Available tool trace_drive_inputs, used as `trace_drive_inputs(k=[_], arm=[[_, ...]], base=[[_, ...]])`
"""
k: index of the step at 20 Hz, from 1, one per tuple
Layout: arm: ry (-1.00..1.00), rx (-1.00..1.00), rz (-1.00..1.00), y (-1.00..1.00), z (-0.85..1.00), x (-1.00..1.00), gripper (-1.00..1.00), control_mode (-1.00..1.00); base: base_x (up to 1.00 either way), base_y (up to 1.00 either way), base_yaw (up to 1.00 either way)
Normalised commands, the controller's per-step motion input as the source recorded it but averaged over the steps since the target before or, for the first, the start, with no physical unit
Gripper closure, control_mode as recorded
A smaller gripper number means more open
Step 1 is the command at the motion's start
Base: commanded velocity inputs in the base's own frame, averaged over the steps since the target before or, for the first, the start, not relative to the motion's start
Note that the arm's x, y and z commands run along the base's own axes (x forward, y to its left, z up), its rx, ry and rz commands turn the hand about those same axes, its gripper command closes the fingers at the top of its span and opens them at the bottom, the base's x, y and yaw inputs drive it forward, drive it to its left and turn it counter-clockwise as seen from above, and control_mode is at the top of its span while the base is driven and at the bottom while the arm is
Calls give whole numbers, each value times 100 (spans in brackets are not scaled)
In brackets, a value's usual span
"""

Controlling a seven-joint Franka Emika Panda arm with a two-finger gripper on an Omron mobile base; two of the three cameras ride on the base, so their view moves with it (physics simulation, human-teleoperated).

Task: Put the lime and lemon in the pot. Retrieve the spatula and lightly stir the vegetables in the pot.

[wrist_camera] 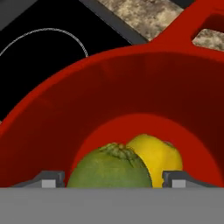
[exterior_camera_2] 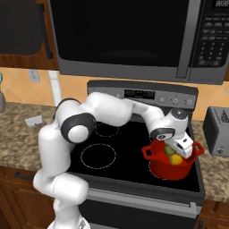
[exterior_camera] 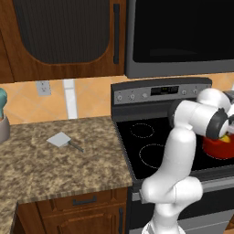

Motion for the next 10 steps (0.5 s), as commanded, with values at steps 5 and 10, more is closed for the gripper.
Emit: trace_drive_inputs(k=[5, 10], arm=[[-2, -1, 0, 60, 46, -14, -100, -100], [-5, -1, 2, 74, 79, -75, -100, -100]], base=[[0, 0, 0], [0, 0, 0]])
